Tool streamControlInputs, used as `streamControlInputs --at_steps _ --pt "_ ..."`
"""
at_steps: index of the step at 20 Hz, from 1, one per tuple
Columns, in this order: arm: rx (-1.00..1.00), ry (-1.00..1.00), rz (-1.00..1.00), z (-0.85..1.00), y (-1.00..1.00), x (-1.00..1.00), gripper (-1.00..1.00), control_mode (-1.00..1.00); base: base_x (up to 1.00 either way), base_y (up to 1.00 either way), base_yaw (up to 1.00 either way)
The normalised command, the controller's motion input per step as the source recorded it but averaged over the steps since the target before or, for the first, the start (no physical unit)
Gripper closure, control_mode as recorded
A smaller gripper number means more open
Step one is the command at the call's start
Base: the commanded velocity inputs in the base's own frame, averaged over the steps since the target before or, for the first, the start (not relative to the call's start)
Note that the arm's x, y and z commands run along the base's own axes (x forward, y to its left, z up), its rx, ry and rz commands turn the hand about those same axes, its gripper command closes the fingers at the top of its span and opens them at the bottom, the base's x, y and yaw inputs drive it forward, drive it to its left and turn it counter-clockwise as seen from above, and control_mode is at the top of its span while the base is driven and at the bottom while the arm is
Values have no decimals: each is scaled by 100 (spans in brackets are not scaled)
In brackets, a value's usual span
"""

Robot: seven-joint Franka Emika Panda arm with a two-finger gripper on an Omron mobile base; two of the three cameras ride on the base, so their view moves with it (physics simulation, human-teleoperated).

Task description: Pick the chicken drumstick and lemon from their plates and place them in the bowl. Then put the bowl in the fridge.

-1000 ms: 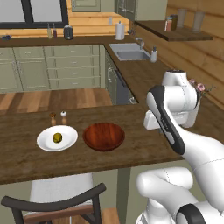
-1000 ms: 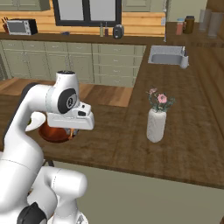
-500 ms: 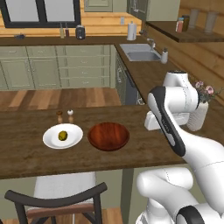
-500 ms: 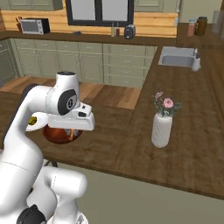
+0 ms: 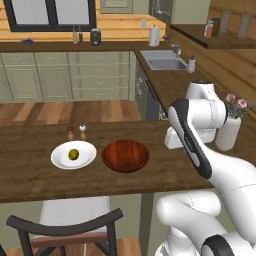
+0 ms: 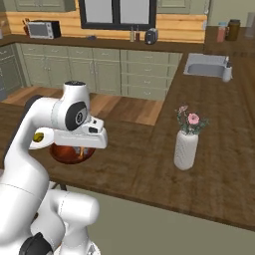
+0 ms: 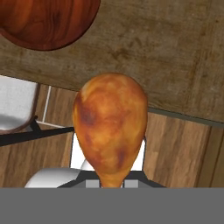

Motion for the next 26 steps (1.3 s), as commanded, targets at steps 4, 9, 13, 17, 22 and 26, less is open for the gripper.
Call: streamControlInputs --at_steps 4,9,13,17,22,26 --pt "0 0 0 0 0 0 100 100 0 5 5" --pt "0 -4 8 -1 34 31 100 -100 2 0 1" --pt "0 -5 22 -8 96 80 100 -100 0 0 0" --pt "0 1 29 -28 92 100 100 -100 0 0 0" --pt "-10 1 18 -73 70 100 100 -100 0 0 0" --pt "-7 2 6 -80 36 100 100 -100 0 0 0"
